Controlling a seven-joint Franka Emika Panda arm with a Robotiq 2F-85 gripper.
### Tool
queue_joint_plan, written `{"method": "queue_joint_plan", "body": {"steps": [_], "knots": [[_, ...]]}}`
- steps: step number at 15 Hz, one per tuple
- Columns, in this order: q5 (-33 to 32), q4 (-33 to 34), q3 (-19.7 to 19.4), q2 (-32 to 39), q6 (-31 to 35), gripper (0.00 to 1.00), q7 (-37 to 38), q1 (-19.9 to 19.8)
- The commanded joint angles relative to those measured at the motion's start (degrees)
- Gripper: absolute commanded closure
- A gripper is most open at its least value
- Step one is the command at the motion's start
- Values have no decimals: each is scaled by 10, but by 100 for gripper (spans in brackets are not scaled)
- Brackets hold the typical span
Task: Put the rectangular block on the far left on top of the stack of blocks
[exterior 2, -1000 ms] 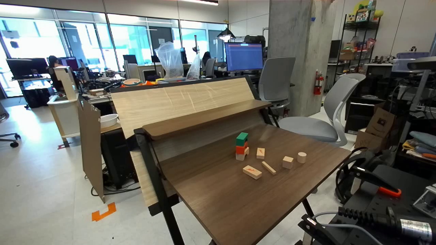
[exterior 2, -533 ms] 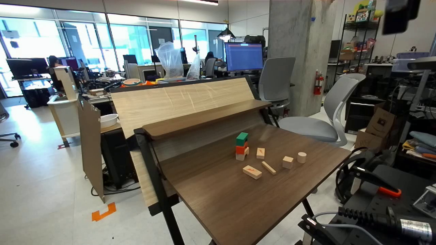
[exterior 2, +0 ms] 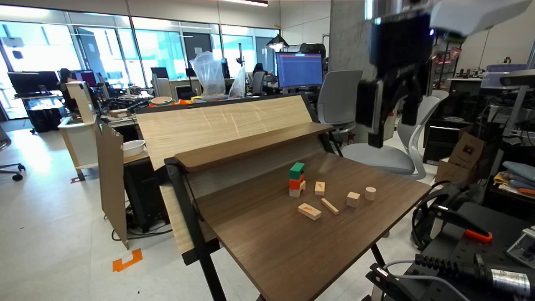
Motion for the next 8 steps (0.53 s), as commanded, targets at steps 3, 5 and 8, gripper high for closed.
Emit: {"method": "queue_joint_plan", "body": {"steps": [3, 5, 8], "knots": [[-118, 30, -24, 104, 52, 0, 82, -15], [-152, 59, -36, 153, 54, 0, 111, -15], [-156, 76, -39, 170, 54, 0, 115, -12]]}}
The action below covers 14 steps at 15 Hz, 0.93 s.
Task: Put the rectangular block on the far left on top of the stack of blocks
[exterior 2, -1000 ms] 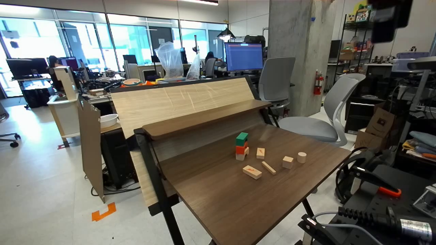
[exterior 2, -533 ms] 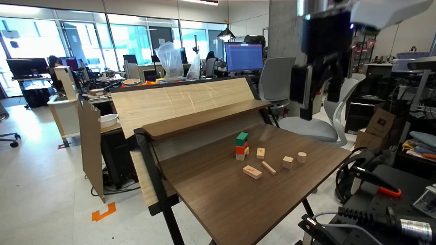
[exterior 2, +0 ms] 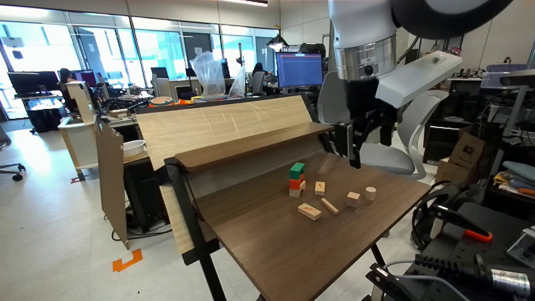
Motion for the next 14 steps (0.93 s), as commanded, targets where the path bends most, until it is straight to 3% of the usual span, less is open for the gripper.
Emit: {"method": "queue_joint_plan", "body": {"steps": [1, 5, 10, 14], "knots": [[0, 1, -33, -1, -1, 0, -1, 33], [0, 2, -33, -1, -1, 0, 0, 33], [74, 77, -56, 80, -22, 0, 49, 61], [104, 129, -82, 144, 10, 0, 72, 82]]}}
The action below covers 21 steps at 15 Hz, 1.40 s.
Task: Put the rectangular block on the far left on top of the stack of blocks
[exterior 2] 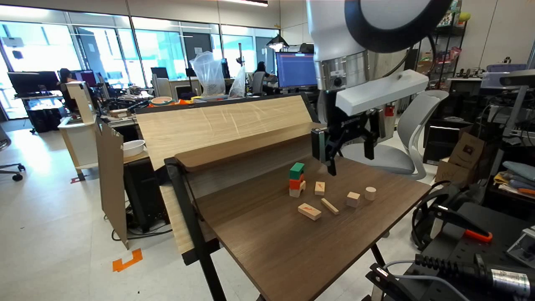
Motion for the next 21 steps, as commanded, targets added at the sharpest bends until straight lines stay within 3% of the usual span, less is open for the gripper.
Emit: {"method": "queue_joint_plan", "body": {"steps": [1, 8, 9, 11, 14, 21], "knots": [[18, 69, -35, 77, 22, 0, 26, 31], [64, 217, -80, 208, 74, 0, 39, 65], [55, 160, -87, 167, 67, 0, 21, 69], [69, 207, -93, 201, 68, 0, 21, 75], [69, 209, -93, 202, 68, 0, 22, 75], [6, 191, -134, 217, 100, 0, 21, 119]]}}
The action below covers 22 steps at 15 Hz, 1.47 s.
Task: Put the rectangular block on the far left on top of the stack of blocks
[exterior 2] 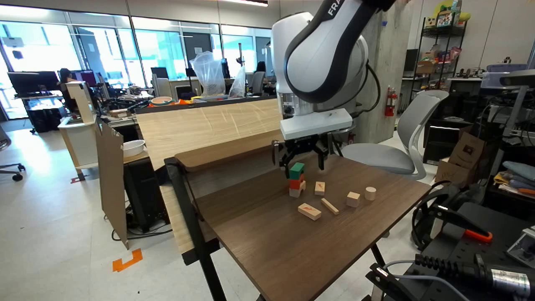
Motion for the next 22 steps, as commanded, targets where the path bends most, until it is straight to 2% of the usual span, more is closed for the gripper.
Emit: {"method": "queue_joint_plan", "body": {"steps": [1, 4, 7, 12, 16, 19, 22], "knots": [[-42, -17, -30, 15, 35, 0, -14, 32], [-78, -25, -44, 34, 58, 0, -27, 43], [-87, -28, -49, 51, 81, 0, -61, 43], [-57, -29, -35, 62, 89, 0, -158, 31], [-64, -21, -48, 71, 96, 0, -185, 41], [-45, -13, -39, 72, 92, 0, -211, 27], [18, -6, -6, 67, 69, 0, -258, -4]]}}
